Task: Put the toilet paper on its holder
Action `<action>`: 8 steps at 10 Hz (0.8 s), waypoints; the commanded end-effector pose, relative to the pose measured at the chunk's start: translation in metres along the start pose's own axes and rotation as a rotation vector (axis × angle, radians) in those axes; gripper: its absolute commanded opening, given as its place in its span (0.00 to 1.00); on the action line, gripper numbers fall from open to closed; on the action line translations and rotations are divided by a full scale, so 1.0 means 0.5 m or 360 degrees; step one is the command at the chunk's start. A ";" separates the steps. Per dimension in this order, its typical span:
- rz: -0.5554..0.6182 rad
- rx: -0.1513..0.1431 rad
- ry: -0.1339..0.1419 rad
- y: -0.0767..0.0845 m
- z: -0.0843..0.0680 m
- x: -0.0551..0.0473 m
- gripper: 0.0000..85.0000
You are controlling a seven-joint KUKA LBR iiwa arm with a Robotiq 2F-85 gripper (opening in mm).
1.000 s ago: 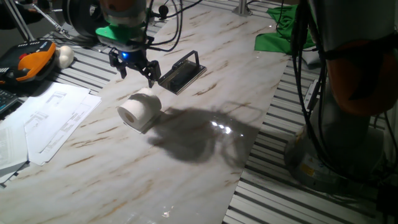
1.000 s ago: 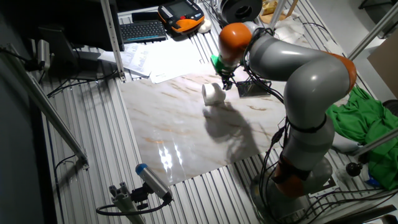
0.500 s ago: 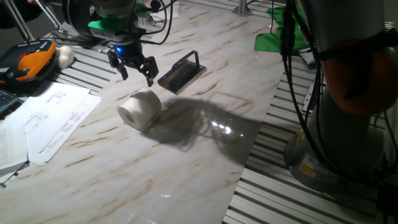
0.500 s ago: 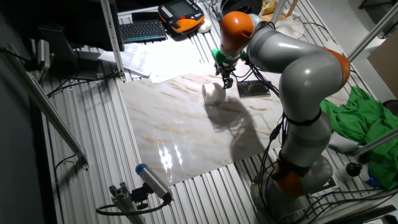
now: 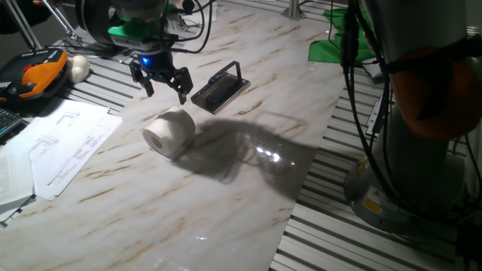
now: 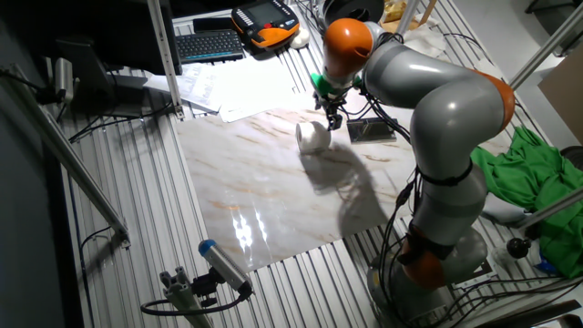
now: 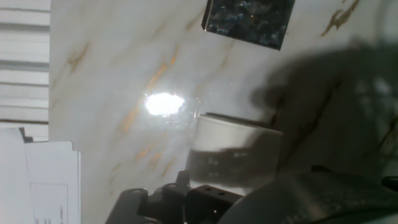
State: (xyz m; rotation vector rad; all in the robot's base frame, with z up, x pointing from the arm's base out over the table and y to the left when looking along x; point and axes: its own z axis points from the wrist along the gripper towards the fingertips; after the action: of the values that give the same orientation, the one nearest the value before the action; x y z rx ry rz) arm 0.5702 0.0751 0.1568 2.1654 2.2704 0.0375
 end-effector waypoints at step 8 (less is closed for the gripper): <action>0.0123 -0.0048 -0.0023 0.015 0.085 0.022 1.00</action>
State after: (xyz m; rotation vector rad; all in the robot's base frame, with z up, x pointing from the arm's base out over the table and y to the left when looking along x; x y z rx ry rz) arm 0.5779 0.0868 0.1143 2.2286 2.1645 0.0552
